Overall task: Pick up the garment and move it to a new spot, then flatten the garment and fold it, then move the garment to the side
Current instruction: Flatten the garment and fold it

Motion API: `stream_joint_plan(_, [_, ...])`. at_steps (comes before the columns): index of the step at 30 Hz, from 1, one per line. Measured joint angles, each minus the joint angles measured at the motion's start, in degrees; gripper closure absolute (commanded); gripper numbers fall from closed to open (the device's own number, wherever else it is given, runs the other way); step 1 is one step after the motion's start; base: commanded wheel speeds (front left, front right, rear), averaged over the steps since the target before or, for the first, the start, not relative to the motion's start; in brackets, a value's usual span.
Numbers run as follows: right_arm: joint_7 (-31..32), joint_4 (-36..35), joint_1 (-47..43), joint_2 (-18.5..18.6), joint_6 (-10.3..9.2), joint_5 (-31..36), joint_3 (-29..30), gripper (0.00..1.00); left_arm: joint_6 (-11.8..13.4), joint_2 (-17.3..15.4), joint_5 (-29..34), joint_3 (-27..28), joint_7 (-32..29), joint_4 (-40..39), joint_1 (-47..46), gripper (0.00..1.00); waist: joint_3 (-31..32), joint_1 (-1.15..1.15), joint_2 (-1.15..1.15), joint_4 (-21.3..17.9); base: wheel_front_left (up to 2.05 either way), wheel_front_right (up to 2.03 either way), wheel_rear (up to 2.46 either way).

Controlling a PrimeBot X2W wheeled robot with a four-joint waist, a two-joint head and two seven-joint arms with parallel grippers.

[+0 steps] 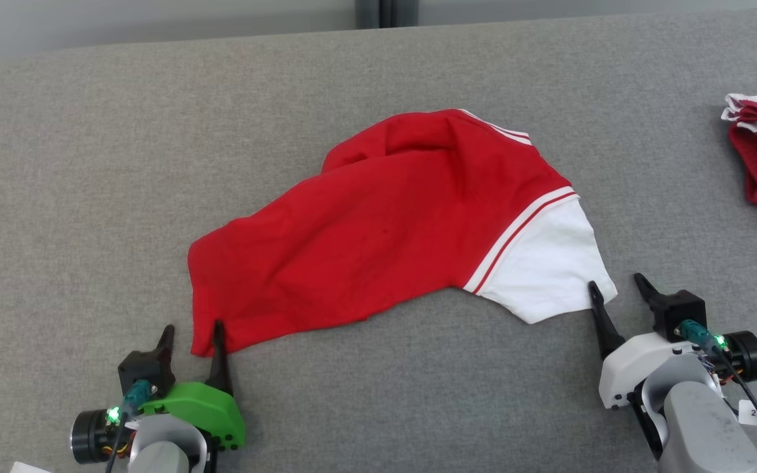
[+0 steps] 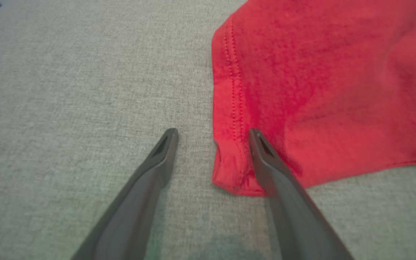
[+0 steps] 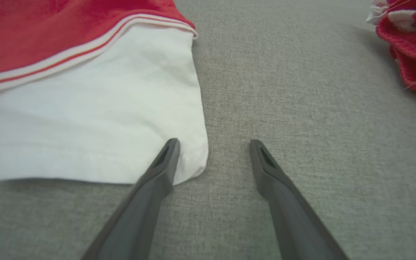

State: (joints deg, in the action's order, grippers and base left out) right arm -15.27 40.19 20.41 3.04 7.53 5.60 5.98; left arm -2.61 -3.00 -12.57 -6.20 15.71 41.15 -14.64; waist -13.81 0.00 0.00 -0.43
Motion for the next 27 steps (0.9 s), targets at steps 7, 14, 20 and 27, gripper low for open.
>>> stream_joint_plan(7, [-0.4,3.1,0.9,0.0,-0.04,0.1,-1.2,1.00,-0.7,-0.3,-1.0,-2.2,0.2,1.6,-0.2,0.00,0.2,0.00,0.00,0.3,0.00,0.00,0.00])
stream_joint_plan(14, [0.0,1.2,0.4,-0.1,-0.04,-3.7,-2.5,1.00,-2.3,0.0,-3.5,-4.3,0.3,3.5,-1.0,1.00,0.9,0.00,0.00,0.5,0.00,0.00,0.00])
stream_joint_plan(20, [0.1,-6.5,-1.5,-0.1,-0.03,-9.4,-4.1,1.00,-2.8,0.0,-4.0,-2.9,-0.6,-2.3,0.7,1.00,2.6,0.00,0.00,0.7,0.00,0.00,0.00])
stream_joint_plan(27, [0.1,-18.6,-3.0,2.1,-0.03,-18.8,-5.6,1.00,-3.9,0.2,-3.9,0.6,-0.6,-16.0,2.0,1.00,5.7,0.00,0.00,0.7,0.00,0.00,0.00])
